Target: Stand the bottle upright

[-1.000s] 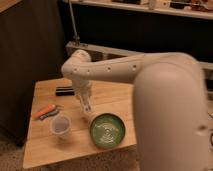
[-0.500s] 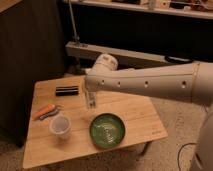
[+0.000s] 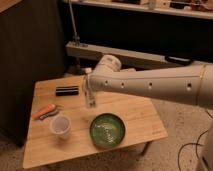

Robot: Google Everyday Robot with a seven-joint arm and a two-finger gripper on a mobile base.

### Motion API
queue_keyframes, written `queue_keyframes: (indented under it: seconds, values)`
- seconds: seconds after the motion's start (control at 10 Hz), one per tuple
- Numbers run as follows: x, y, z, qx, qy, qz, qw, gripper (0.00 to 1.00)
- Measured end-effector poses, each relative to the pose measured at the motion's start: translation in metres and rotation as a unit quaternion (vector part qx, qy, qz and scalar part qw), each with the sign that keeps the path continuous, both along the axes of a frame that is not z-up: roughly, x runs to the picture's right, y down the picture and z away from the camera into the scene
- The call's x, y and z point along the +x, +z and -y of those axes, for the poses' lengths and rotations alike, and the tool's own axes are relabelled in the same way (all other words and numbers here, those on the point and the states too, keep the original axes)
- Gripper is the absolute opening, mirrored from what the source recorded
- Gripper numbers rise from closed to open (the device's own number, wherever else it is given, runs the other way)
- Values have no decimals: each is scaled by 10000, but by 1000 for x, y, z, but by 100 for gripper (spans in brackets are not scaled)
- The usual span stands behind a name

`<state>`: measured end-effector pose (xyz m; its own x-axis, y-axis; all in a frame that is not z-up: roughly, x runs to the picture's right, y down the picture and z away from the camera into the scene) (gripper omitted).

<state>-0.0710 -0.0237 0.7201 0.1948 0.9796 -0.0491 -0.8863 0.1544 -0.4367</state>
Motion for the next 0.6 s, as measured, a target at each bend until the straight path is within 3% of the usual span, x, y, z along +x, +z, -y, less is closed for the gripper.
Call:
queue_keyframes:
  seconds: [0.1,0.2,0.4,0.5,0.6]
  values:
    - [1,-2,6,99,-276,737,9968,0]
    - [6,0,13,111,-393,1323,9904,0]
    - [11,8,28,0,-304,2077,9777,0]
    - [12,9,31,13,-219,2099,9775,0]
    - [14,11,31,61,-143,1895,9817,0]
